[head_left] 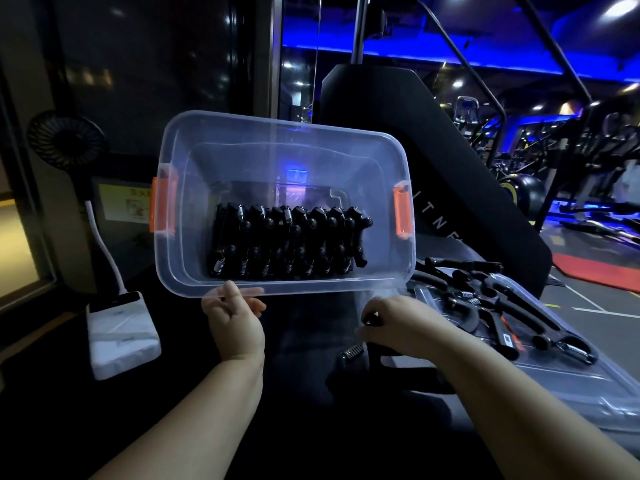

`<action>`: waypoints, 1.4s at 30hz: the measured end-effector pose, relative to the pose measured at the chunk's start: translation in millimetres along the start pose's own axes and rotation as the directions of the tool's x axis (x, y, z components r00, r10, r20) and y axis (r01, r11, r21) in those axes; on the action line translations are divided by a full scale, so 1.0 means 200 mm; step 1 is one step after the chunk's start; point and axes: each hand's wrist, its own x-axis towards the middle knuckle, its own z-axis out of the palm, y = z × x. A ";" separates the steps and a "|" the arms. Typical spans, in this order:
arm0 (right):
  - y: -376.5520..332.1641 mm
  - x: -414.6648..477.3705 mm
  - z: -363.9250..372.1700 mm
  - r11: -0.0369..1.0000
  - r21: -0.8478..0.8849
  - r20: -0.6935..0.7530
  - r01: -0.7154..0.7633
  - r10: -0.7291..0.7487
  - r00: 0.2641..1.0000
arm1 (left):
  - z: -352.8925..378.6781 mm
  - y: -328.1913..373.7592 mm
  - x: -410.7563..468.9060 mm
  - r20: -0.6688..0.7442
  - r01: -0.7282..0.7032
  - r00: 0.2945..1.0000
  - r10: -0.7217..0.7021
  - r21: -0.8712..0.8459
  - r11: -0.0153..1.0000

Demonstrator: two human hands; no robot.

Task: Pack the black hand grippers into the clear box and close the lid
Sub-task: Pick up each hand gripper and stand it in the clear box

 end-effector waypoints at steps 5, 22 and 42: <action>-0.04 0.00 -0.04 0.983 0.168 -0.105 0.073 -0.056 0.993 | 0.00 0.00 0.00 0.010 0.007 1.000 -0.007 -0.008 1.000; -0.16 -0.07 -0.09 0.930 0.232 -0.607 0.285 -0.091 0.790 | -0.01 0.00 0.00 0.000 0.012 1.000 -0.012 -0.041 0.999; -0.16 -0.07 -0.23 0.941 0.292 -0.083 0.171 -0.154 0.985 | -0.02 0.01 0.00 0.023 0.028 0.999 -0.026 -0.065 0.997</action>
